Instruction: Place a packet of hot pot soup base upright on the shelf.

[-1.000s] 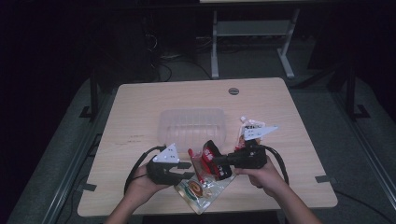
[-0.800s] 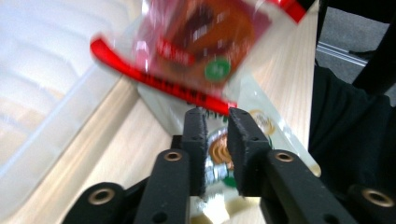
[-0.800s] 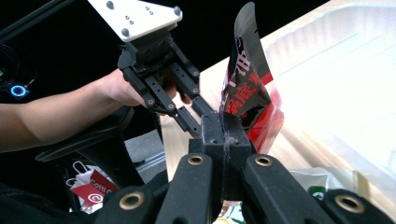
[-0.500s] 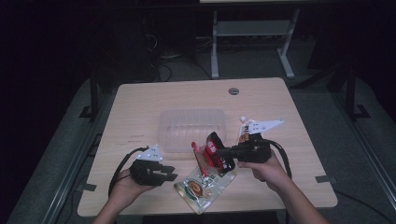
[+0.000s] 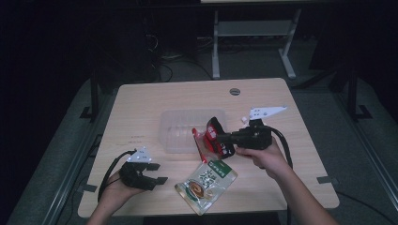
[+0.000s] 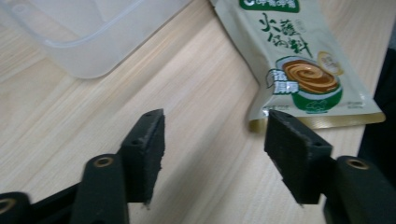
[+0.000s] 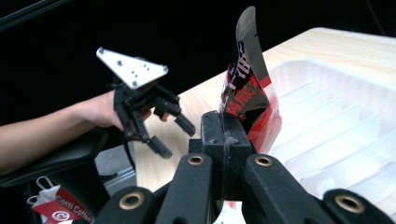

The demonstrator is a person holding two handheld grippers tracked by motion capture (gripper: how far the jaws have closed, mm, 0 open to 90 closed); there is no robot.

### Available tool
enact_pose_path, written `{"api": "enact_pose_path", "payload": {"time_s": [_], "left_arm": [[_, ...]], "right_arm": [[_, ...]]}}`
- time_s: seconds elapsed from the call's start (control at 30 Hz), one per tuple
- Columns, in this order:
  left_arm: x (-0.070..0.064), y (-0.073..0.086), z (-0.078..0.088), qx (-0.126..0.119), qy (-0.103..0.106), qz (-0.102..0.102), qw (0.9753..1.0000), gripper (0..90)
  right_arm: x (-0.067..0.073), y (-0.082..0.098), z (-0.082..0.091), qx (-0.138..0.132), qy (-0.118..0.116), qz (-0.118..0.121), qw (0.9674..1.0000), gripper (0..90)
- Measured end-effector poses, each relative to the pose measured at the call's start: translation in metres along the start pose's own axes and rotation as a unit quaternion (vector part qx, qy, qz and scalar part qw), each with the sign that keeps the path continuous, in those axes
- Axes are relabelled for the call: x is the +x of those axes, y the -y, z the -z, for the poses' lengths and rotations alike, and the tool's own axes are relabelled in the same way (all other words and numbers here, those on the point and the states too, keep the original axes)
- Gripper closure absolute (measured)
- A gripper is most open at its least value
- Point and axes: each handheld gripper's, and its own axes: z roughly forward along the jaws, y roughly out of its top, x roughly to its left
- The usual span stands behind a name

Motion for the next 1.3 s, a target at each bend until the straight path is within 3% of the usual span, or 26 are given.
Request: {"api": "enact_pose_path", "payload": {"time_s": [0.17,0.6,0.67,0.87,1.1,1.3], "left_arm": [[0.002,0.001,-0.001,-0.001,-0.005,0.000,1.0000,28.1],[0.002,0.001,-0.004,0.006,-0.011,-0.010,0.9999,20.3],[0.001,0.001,-0.004,0.003,-0.011,-0.003,0.9999,20.3],[0.004,0.001,-0.003,0.004,-0.016,-0.012,0.9998,20.2],[0.005,0.002,-0.001,-0.001,-0.018,0.000,0.9998,20.1],[0.006,0.003,0.000,0.000,-0.020,-0.005,0.9998,19.7]], "right_arm": [[-0.009,-0.014,0.004,-0.009,0.024,0.006,0.9997,90.0],[-0.031,-0.028,0.022,-0.025,0.078,-0.002,0.9966,90.0],[-0.035,-0.028,0.025,-0.027,0.087,-0.004,0.9958,90.0],[-0.041,-0.025,0.027,-0.021,0.111,-0.007,0.9936,90.0],[-0.045,-0.023,0.021,-0.013,0.124,-0.006,0.9921,90.0],[-0.051,-0.013,0.015,-0.008,0.133,-0.016,0.9910,90.0]]}}
